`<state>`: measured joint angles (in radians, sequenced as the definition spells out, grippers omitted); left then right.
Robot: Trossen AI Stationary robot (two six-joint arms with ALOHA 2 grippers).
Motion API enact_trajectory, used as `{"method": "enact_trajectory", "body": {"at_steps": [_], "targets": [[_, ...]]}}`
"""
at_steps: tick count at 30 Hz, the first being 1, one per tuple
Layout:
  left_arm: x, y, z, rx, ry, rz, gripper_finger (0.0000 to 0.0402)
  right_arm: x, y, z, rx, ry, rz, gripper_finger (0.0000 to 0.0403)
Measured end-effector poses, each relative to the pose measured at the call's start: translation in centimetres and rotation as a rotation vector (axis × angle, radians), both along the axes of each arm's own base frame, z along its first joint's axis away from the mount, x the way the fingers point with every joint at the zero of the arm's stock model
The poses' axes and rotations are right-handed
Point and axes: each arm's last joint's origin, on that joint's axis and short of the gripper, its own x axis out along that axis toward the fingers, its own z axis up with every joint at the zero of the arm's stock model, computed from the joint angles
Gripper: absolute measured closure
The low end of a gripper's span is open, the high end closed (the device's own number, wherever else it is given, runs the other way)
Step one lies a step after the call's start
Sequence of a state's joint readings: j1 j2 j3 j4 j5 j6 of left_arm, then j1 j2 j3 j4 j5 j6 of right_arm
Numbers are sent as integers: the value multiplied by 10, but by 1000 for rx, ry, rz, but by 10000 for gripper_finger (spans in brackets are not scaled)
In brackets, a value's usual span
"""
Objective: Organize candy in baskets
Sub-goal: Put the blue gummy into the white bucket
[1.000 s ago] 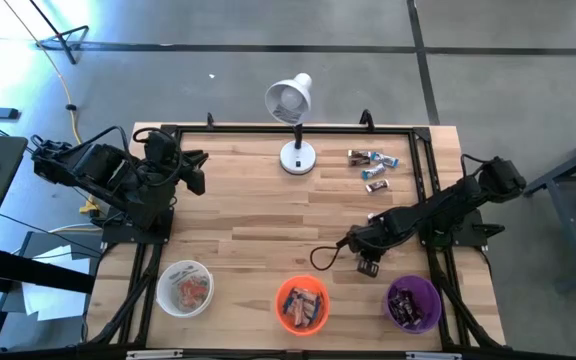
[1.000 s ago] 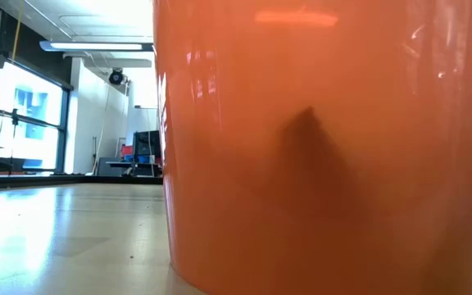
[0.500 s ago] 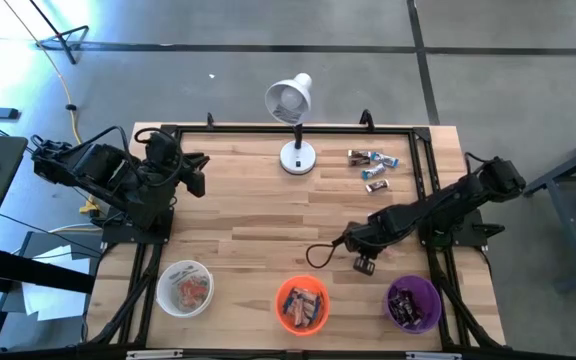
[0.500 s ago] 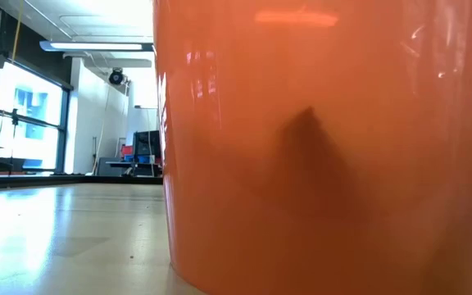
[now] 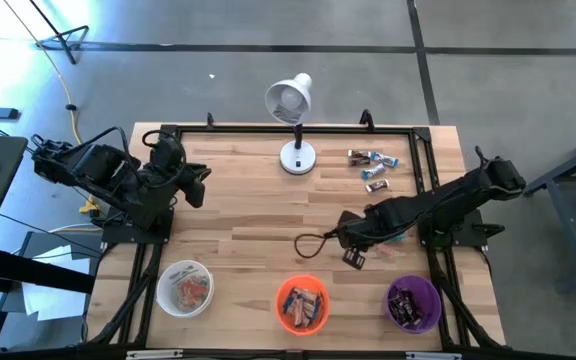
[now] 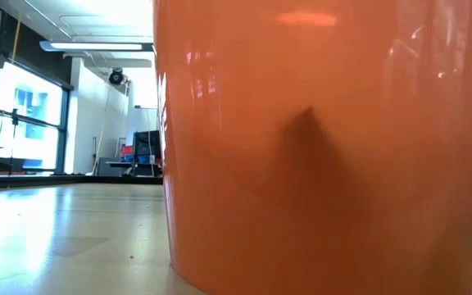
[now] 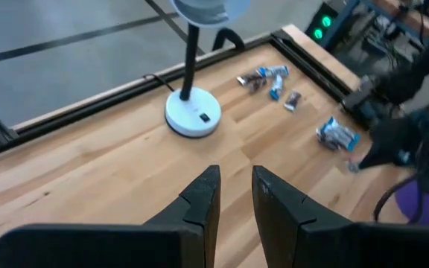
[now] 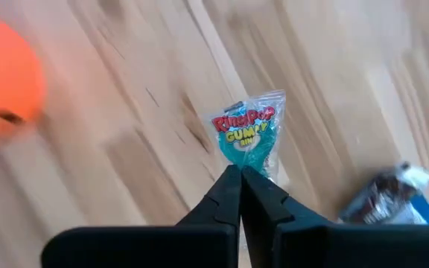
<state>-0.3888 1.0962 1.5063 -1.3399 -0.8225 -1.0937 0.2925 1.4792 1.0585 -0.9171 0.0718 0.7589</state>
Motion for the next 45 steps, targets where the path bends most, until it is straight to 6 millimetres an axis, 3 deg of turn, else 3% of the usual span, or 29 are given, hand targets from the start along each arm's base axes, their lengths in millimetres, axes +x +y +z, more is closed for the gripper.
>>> {"method": "enact_trajectory", "body": {"at_steps": [5,10,21,29,36,45], "targets": [[-1,-4,-1,21,43,-72,337,22,6,30,-20,-122,-15,403],[-4,-6,-2,57,87,-119,337,56,14,48,-75,-197,22,403],[-21,-10,-12,37,293,-219,337,148,38,66,-223,-228,178,403],[-31,-7,-8,51,281,-272,337,205,41,65,-246,-283,213,403],[-48,2,-3,62,246,-303,337,228,46,55,-194,-415,174,403],[-59,8,1,83,225,-326,337,249,38,76,-160,-704,78,403]]}}
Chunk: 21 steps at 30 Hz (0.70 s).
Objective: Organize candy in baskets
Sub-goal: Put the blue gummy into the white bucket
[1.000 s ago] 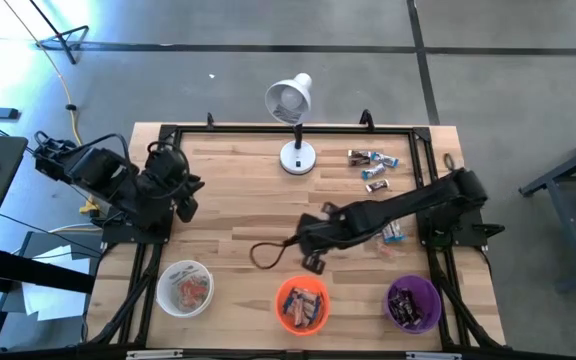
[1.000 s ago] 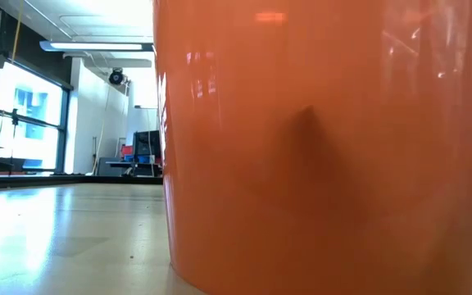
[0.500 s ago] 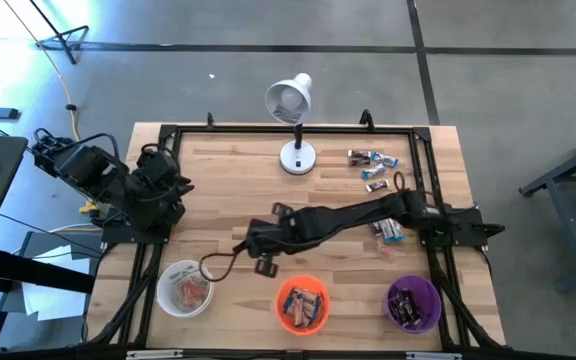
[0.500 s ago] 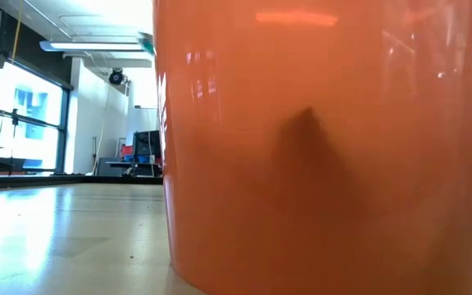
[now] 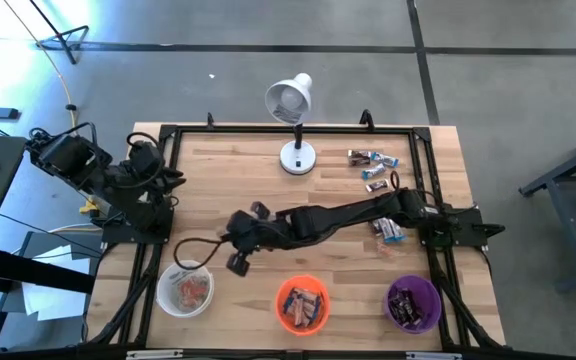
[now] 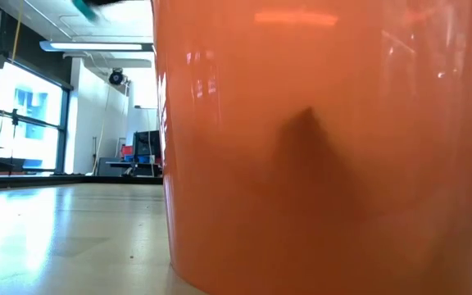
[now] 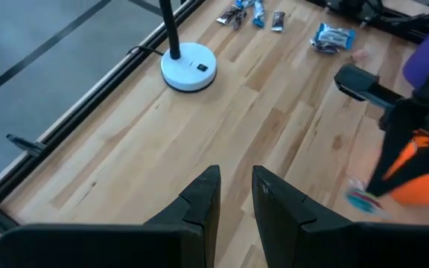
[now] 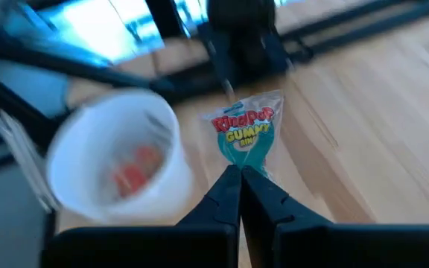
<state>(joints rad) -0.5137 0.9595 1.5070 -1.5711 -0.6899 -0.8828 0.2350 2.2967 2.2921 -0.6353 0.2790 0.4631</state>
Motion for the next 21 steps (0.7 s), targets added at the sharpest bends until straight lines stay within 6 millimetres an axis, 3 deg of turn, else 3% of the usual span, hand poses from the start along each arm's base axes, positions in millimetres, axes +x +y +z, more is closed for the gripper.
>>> {"method": "enact_trajectory", "body": {"at_steps": [6,13,21], "targets": [[-1,1,1,28,-2,-5,337,16,3,-1,89,-139,56,403],[-1,2,1,47,-17,13,337,36,13,-30,258,-194,144,403],[-1,2,1,35,-27,30,337,48,31,-43,381,-327,174,403]]}}
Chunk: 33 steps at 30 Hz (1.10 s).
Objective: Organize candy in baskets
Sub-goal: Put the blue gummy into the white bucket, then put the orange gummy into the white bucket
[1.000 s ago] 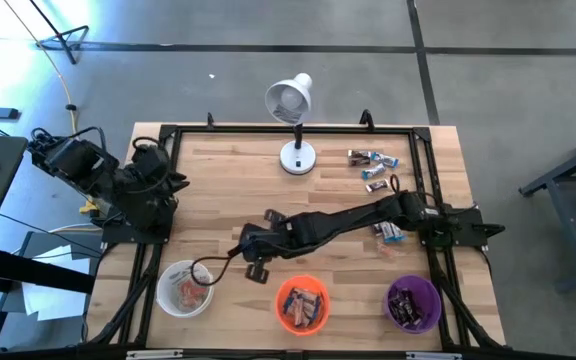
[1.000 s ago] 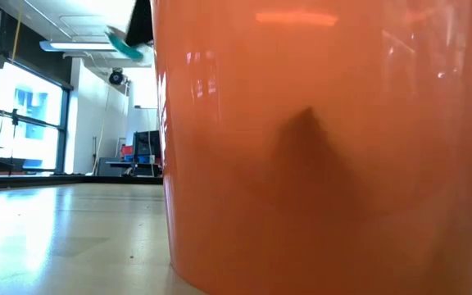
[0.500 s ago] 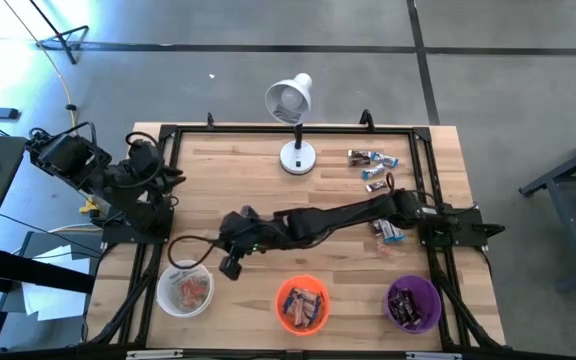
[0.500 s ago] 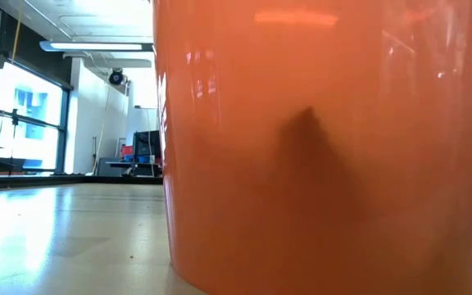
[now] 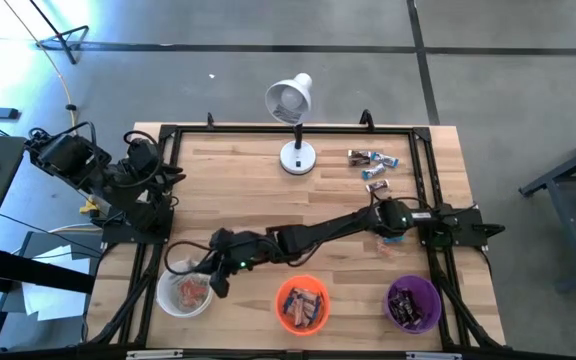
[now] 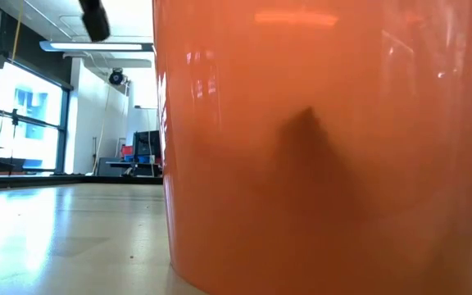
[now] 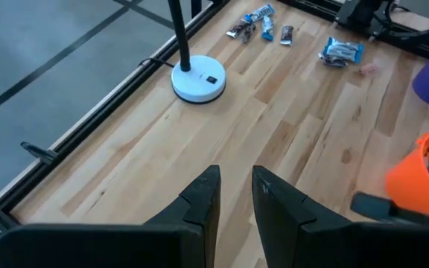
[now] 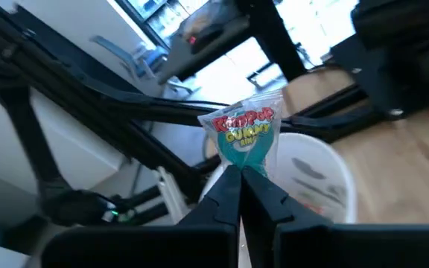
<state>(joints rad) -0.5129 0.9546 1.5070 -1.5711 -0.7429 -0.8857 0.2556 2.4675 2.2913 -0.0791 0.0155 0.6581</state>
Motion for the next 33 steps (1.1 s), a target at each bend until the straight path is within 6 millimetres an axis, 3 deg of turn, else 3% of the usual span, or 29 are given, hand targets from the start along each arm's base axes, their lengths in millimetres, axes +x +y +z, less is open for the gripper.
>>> {"method": "enact_trajectory", "body": {"at_steps": [8,16,28,33], "targets": [[0,0,0,-2,-11,16,337,5,19,-18,121,-28,24,403],[0,0,0,-2,-23,31,337,6,23,-26,132,-12,32,394],[0,1,0,-1,-25,32,337,6,22,-26,94,-29,46,247],[0,1,0,-1,-24,32,337,7,14,-28,148,29,70,228]]}}
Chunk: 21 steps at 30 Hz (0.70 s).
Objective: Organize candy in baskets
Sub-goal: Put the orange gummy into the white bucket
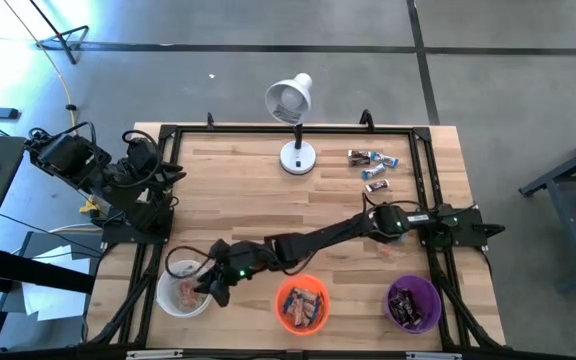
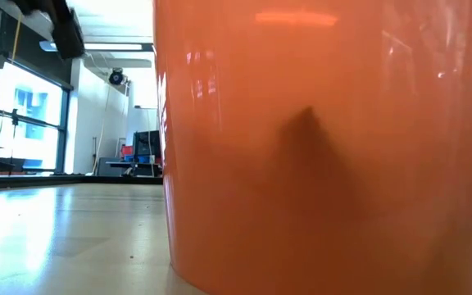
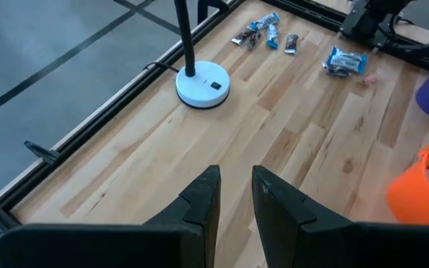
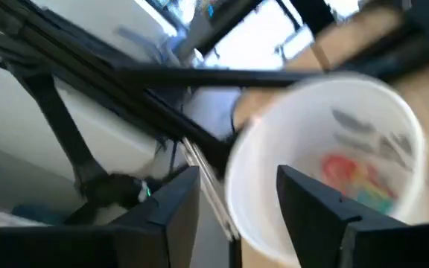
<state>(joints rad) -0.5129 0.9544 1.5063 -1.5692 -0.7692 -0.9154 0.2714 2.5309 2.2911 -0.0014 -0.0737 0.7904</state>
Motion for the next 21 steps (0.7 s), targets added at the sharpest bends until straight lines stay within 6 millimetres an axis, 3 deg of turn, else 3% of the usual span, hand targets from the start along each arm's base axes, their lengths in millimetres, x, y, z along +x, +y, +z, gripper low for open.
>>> {"method": "enact_trajectory", "body": {"at_steps": [4,8,21], "targets": [[0,-1,-1,-37,4,-3,337,-1,-20,-2,74,204,87,243],[0,-1,-1,-45,14,-14,337,-16,-34,1,54,399,117,266],[0,0,0,-1,-4,7,337,-99,-39,19,-342,1030,82,290]]}}
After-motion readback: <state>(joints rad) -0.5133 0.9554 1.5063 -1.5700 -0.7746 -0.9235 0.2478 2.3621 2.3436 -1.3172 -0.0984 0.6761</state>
